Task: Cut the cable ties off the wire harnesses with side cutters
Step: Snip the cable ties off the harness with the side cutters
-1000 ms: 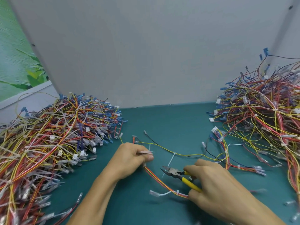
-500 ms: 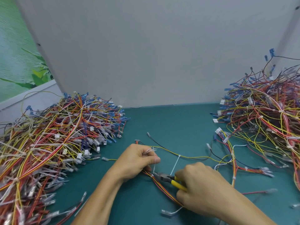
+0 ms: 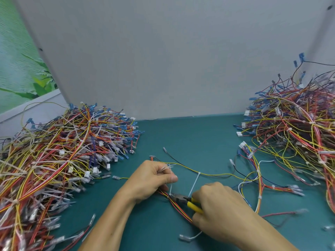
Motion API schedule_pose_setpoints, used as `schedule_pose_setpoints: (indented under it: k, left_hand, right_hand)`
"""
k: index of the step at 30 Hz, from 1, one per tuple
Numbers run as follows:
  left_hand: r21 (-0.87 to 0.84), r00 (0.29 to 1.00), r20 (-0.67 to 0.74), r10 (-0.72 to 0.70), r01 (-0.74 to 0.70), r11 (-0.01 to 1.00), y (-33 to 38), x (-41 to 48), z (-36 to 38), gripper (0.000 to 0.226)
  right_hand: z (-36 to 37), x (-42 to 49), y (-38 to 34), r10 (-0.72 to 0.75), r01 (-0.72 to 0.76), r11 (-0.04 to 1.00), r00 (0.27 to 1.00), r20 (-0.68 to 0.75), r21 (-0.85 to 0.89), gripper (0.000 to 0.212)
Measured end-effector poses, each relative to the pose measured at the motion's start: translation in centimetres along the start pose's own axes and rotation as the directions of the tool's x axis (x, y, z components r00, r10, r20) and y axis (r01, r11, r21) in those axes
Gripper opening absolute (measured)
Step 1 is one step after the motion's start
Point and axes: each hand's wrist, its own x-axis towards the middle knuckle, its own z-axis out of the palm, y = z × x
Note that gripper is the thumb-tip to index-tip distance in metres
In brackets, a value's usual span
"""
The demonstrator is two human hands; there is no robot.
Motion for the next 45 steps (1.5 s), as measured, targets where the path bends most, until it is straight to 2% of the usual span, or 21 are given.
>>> schedule_pose_setpoints:
  k: [12,15,19,31,34,37,38,41,45]
  left_hand:
    - [0.027,1.0,0.013,-0.005,0.005,1.0,0.0,0.0,0.0,0.023]
    - [0.042,1.0,0.013,-0.007,0.006,0.999,-0.1,-0.1,-0.1,0.022]
    - [0.036,1.0,0.02,-0.015,0.014,0.999,0.0,0.0,-0.1,0.022]
    - [0.025,1.0,-0.007,-0.019,0.019,1.0,-0.3,0.1,-0.1,0.022]
    - [-0.136,0.999,-0.019,-0.031,0.028,0.99,-0.4,0.2,0.0,0.026]
    - [-0.259,0.998,-0.051,-0.044,0.03,0.965,-0.4,0.4,0.3,0.035]
    - [-0.285,0.997,-0.062,-0.045,0.026,0.958,-0.3,0.4,0.4,0.035]
    - [-0.265,0.992,-0.122,-0.042,0.008,0.964,-0.1,0.4,0.5,0.032]
    - [-0.183,0.984,-0.178,0.022,-0.055,0.982,-0.1,0.6,0.7,0.028]
  right_hand:
    - [0.6,0.3,-0.1,-0.031,0.029,0.998,0.999,-0.044,-0.048,0.008]
    - [1.1,0.4,-0.1,-0.036,0.033,0.998,0.998,-0.057,-0.049,0.018]
    - [1.8,0.6,-0.2,-0.034,0.028,0.997,0.996,-0.087,-0.078,0.022]
    - [2.2,0.8,-0.2,-0.022,0.017,0.986,0.999,-0.027,-0.164,0.02]
    - [1.4,0.3,0.2,-0.023,0.009,0.992,0.993,-0.113,-0.126,0.009]
    - [0.6,0.6,1.7,-0.072,0.016,0.984,0.946,-0.317,-0.175,0.035]
    - [0.2,1.0,2.0,-0.059,-0.012,0.98,0.936,-0.347,-0.197,0.037]
    - [0.2,2.8,3.6,-0.018,-0.029,0.992,0.929,-0.37,-0.119,0.023]
    - [0.7,5.6,4.5,0.017,-0.045,0.997,0.932,-0.362,-0.069,0.022]
